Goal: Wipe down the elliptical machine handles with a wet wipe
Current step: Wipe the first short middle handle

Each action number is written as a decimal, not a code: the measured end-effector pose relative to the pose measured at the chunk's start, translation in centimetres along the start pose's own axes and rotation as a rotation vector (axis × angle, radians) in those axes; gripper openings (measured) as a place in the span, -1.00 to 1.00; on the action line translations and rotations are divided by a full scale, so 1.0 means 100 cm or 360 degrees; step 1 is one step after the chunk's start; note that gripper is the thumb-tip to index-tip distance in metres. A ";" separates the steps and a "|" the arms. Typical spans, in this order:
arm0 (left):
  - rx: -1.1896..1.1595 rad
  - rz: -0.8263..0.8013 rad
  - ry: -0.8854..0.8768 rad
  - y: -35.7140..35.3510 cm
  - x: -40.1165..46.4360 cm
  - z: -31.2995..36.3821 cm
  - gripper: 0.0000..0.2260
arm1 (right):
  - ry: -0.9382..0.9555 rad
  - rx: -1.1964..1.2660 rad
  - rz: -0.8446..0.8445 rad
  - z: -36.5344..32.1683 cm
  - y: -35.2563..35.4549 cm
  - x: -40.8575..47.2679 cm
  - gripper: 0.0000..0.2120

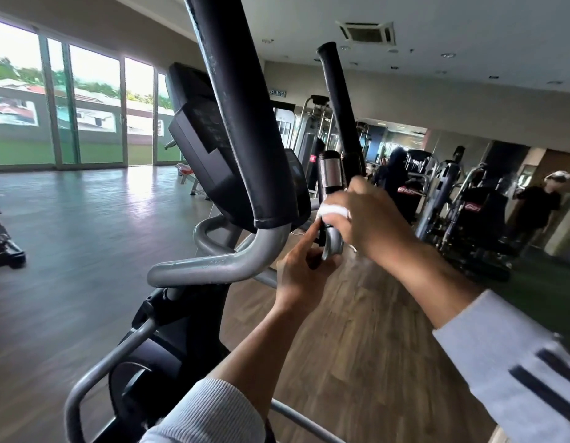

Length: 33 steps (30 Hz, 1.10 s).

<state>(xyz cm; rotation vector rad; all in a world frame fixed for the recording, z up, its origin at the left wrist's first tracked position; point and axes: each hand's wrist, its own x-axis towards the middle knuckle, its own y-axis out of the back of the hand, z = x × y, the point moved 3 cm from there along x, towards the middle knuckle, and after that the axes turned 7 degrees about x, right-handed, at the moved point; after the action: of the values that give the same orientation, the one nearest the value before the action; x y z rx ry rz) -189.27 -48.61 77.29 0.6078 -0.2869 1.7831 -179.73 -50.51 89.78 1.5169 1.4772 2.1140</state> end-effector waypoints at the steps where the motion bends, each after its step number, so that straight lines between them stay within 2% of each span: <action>1: 0.0003 0.0009 0.0002 0.000 0.000 0.000 -0.38 | 0.0021 -0.0011 -0.0034 0.000 -0.002 -0.006 -0.84; 3: 0.0013 0.0014 -0.0018 0.001 0.000 0.000 -0.37 | 0.0042 -0.0017 -0.0046 0.000 -0.002 -0.009 -0.84; 8: 0.0008 0.0015 -0.0048 0.002 0.001 0.002 -0.36 | -0.0014 0.0037 0.0209 0.005 0.016 0.036 -0.78; 12: 0.0022 0.0011 -0.0041 0.002 0.002 -0.001 -0.34 | -0.0053 0.0084 0.0288 0.000 0.022 0.063 -0.80; 21: 0.0042 0.0028 -0.0044 0.002 0.002 -0.001 -0.37 | -0.0040 0.0061 0.0020 0.003 -0.001 0.000 -0.87; 25: 0.0051 0.0010 -0.0052 0.003 0.001 -0.002 -0.37 | -0.0103 0.0123 0.0095 0.011 -0.009 -0.022 -0.81; 29: 0.0093 -0.0007 -0.0024 0.002 0.001 -0.001 -0.36 | -0.0131 0.0146 0.0109 0.011 -0.007 -0.013 -0.81; 33: 0.0067 -0.0016 -0.0022 0.001 0.000 0.000 -0.33 | -0.0201 0.0282 0.0249 0.014 0.000 0.003 -0.80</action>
<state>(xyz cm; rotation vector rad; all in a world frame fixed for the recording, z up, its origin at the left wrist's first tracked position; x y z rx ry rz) -189.38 -48.59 77.32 0.6503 -0.2558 1.7796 -178.78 -49.42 89.97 1.8482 1.5839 1.9687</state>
